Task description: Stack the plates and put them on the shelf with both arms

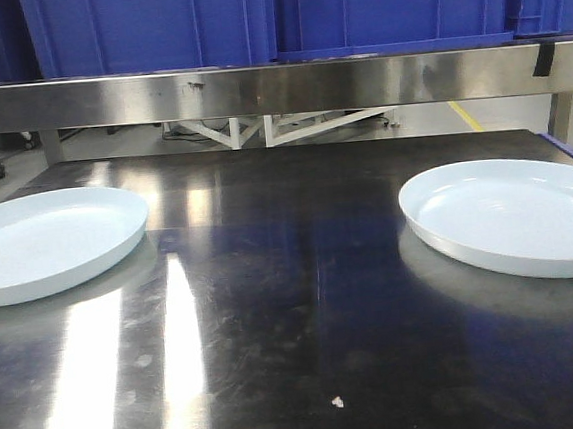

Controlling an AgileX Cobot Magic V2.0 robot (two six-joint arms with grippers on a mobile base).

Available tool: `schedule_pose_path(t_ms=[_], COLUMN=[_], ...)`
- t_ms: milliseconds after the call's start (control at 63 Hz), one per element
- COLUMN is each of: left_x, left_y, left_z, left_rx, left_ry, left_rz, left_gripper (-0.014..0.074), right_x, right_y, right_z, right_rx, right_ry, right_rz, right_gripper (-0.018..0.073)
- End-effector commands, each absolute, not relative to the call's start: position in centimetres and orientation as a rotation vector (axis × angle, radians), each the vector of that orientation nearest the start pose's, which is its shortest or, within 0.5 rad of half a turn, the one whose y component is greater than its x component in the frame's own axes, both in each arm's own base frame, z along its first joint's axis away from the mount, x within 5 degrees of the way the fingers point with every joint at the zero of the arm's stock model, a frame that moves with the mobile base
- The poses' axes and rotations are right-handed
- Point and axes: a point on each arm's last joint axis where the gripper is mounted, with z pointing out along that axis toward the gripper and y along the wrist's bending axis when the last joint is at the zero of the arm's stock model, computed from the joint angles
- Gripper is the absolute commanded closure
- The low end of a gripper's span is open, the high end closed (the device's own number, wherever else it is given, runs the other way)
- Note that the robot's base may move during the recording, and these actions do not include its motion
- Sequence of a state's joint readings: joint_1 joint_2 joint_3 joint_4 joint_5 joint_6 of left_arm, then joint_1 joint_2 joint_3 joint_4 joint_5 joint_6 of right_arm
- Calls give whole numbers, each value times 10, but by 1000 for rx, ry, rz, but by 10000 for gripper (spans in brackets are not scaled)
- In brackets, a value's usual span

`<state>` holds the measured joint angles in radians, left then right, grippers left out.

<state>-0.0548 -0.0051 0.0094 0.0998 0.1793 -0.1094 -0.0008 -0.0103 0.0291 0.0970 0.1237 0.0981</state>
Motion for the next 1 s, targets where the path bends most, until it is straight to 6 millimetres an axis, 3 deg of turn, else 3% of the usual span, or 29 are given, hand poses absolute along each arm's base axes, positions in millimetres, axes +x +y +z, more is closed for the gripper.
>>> schedule_pose_path(t_ms=[0, 95, 207, 429, 492, 588, 683, 985], left_x=[56, 60, 75, 136, 155, 179, 194, 207], left_y=[-2, -3, -5, -10, -12, -13, -14, -16], left_z=[208, 233, 283, 384, 402, 413, 410, 400], left_rx=[5, -10, 3, 17, 17, 17, 17, 16], left_ry=[1566, 1580, 1597, 1653, 1671, 1724, 1794, 1851], left_rz=[-70, -91, -102, -83, -82, -75, -67, -66], left_gripper=[496, 496, 496, 496, 496, 496, 496, 496], right_x=[54, 54, 54, 54, 54, 54, 54, 54], right_y=[0, 0, 0, 0, 0, 0, 0, 0], right_z=[208, 208, 208, 208, 208, 208, 208, 208], right_rx=[142, 142, 142, 142, 142, 142, 142, 142], right_ry=[1490, 1490, 1490, 1490, 1490, 1490, 1490, 1490], right_rz=[149, 149, 149, 149, 149, 149, 149, 149], right_gripper=[508, 508, 508, 508, 508, 508, 508, 508])
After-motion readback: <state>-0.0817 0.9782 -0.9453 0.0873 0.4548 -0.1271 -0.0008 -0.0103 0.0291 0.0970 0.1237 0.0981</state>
